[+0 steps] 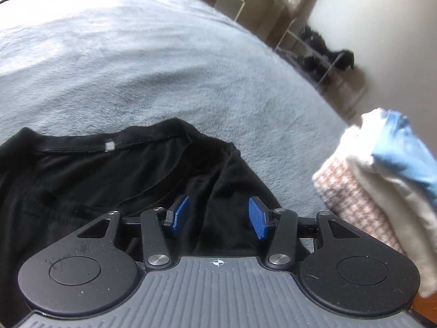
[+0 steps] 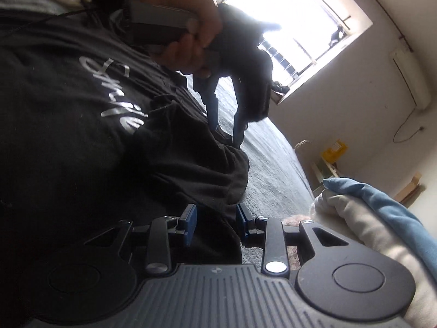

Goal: Fold clothes

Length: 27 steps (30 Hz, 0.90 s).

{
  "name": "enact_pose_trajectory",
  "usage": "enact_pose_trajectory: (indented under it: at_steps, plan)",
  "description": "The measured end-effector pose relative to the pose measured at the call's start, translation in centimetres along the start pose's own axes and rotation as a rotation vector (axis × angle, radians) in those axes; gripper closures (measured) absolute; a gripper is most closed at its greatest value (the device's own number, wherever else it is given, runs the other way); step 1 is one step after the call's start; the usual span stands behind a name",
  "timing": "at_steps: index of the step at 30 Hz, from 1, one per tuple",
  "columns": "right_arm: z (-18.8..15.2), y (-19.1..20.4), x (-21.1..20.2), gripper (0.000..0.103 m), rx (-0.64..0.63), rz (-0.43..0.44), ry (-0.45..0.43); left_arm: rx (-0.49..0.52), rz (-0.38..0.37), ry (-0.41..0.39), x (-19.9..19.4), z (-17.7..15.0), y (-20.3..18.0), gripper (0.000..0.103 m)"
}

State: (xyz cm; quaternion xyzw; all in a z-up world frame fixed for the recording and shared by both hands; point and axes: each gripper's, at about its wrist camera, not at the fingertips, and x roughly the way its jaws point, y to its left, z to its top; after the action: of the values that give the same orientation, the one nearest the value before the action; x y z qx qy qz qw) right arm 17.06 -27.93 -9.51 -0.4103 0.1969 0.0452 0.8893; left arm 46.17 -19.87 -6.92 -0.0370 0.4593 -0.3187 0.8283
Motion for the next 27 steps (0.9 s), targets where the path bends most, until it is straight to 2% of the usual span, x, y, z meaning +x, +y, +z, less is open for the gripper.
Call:
enact_pose_trajectory:
  at_steps: [3, 8, 10, 12, 13, 16, 22, 27]
  plan:
    - [-0.2, -0.1, 0.7, 0.07, 0.011, -0.016, 0.001, 0.003, -0.022, 0.014, 0.7, 0.2, -0.3, 0.057]
    - [-0.4, -0.2, 1.8, 0.073, 0.047, -0.03, 0.006, -0.055, -0.046, 0.042, 2.0, 0.7, 0.1, 0.074]
    - [-0.5, -0.2, 2.1, 0.076, 0.058, -0.038, 0.007, -0.078, -0.05, 0.04, 2.4, 0.7, 0.4, 0.085]
    - [-0.7, -0.4, 1.9, 0.081, 0.083, -0.043, 0.01, -0.1, -0.063, 0.031, 2.6, 0.7, 0.6, 0.091]
    - [-0.8, -0.6, 1.8, 0.091, 0.097, -0.045, 0.011, -0.109, -0.067, 0.025, 2.6, 0.7, 0.7, 0.095]
    - [-1.1, -1.1, 1.8, 0.097, 0.143, -0.072, 0.019, -0.131, -0.079, 0.001, 2.7, 0.9, 0.8, 0.1]
    - [-1.9, -2.9, 1.9, 0.098, 0.265, -0.148, 0.051, -0.115, -0.109, -0.077, 3.2, 2.1, -0.4, 0.102]
    - [-2.5, -2.8, 2.8, 0.098, 0.289, -0.181, 0.093, -0.112, -0.113, -0.11, 5.0, 3.2, -1.5, 0.103]
